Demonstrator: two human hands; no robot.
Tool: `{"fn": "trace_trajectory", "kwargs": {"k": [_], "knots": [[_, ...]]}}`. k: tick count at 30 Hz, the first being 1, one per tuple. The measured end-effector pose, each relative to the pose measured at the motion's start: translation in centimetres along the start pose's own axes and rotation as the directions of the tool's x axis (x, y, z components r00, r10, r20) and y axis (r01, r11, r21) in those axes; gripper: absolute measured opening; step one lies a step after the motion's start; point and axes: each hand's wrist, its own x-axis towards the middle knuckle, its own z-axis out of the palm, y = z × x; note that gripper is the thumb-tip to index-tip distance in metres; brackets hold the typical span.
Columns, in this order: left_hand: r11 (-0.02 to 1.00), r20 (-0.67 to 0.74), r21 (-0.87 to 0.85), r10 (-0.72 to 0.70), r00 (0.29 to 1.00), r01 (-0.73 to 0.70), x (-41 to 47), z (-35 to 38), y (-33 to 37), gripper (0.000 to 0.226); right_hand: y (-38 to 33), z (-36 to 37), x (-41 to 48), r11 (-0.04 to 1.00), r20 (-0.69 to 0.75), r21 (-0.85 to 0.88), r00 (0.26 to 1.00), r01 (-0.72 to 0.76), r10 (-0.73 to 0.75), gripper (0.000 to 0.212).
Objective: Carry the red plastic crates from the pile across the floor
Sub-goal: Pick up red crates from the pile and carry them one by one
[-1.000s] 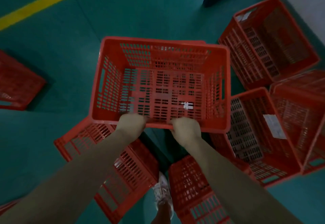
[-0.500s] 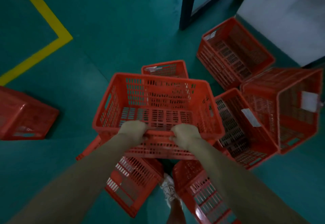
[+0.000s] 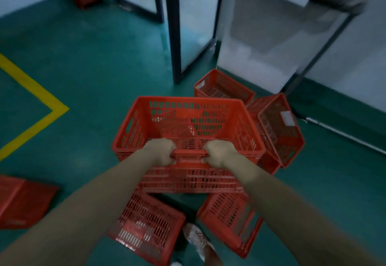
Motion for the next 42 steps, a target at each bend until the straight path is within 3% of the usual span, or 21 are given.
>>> {"fn": "trace_trajectory", "kwargs": {"k": [6, 12, 16, 24, 36, 42], "knots": [[0.97, 0.012, 0.097, 0.221, 0.975, -0.222, -4.1, -3.5, 8.3, 0.019, 1.8, -1.3, -12.5, 0.976, -0.093, 0.07, 0.973, -0.207, 0.213, 0.035], [0.864, 0.053, 0.22, 0.454, 0.89, -0.454, -6.8, -4.2, 21.0, 0.018, 5.6, 0.9, -26.6, 0.882, -0.137, 0.19, 0.878, -0.432, 0.459, 0.034], [0.736, 0.129, 0.318, 0.591, 0.796, -0.598, -8.6, -3.0, 31.4, 0.022, 8.2, 4.1, -37.1, 0.756, -0.112, 0.303, 0.766, -0.58, 0.633, 0.033], [0.383, 0.303, 0.457, 0.781, 0.546, -0.802, -15.5, 3.5, 55.5, 0.026, 13.1, 13.8, -58.9, 0.431, -0.046, 0.435, 0.458, -0.791, 0.888, 0.037], [0.044, 0.429, 0.435, 0.868, 0.25, -0.899, -29.2, 15.6, 84.5, 0.016, 18.1, 26.2, -87.3, 0.078, 0.058, 0.502, 0.123, -0.862, 0.991, 0.027], [-0.132, 0.474, 0.438, 0.875, 0.104, -0.889, -34.2, 19.4, 95.7, 0.026, 20.5, 30.8, -96.7, -0.08, 0.104, 0.528, -0.03, -0.845, 0.994, 0.026]]}}
